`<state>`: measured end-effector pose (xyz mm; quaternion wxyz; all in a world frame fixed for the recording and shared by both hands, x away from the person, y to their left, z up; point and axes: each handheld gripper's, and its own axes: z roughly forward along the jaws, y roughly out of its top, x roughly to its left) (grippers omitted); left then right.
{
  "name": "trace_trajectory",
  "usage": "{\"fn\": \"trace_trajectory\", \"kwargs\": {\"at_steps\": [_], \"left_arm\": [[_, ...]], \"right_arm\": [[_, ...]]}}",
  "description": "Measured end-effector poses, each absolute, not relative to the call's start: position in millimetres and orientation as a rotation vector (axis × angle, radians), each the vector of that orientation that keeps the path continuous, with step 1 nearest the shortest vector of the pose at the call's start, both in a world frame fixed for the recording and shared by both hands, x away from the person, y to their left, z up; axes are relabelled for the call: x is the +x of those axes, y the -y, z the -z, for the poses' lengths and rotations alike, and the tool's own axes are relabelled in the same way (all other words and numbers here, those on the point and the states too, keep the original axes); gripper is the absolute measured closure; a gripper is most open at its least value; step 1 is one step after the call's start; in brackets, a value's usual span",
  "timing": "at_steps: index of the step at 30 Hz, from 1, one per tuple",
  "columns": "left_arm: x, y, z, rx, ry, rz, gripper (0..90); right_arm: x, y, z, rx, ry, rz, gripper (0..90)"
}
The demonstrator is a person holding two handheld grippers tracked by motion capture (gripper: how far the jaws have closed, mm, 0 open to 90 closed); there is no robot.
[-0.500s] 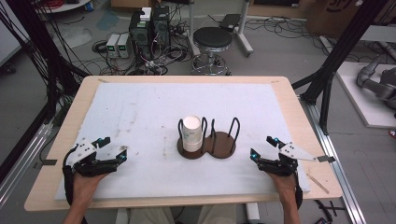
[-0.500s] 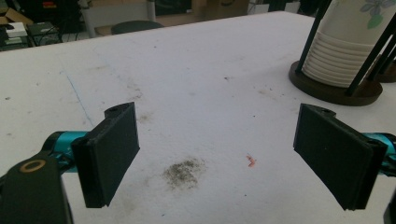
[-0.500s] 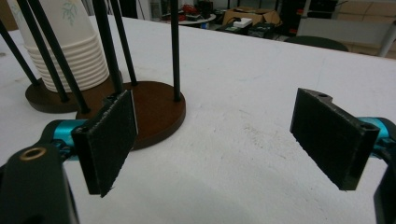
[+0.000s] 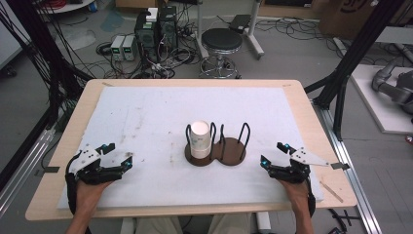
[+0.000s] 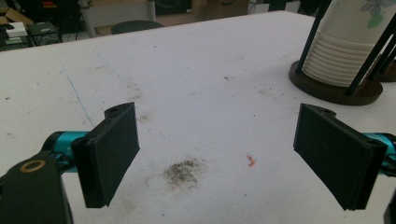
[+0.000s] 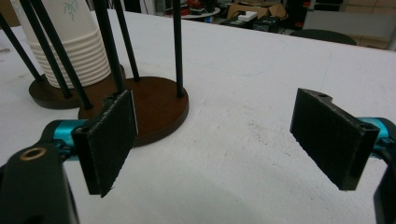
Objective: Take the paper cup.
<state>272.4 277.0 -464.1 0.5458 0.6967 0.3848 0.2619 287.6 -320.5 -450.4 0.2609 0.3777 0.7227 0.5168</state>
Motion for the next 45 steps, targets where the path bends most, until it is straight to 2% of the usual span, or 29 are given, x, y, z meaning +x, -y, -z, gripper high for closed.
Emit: {"fn": "trace_trajectory", "kwargs": {"at_steps": [12,18,28,37,45], "left_arm": [[274,-277,464,1.659,-0.926,-0.610,14.0],[274,-277,464,1.655,-0.917,-0.600,14.0],[275,-279,464,1.650,-0.927,-0.585,14.0],[276,-280,464,1.645,-0.928,-0.566,13.8],[276,-280,464,1.645,-0.920,-0.564,13.8]], "right_arm": [[293,330,443,1.127,-1.970,-1.465,15.1],[292,322,394,0.993,-1.926,-1.559,15.1],[308,309,334,0.870,-1.997,-1.517,15.1],[324,296,298,0.796,-2.078,-1.479,15.1],[338,272,287,0.738,-2.178,-1.434,15.1]]}}
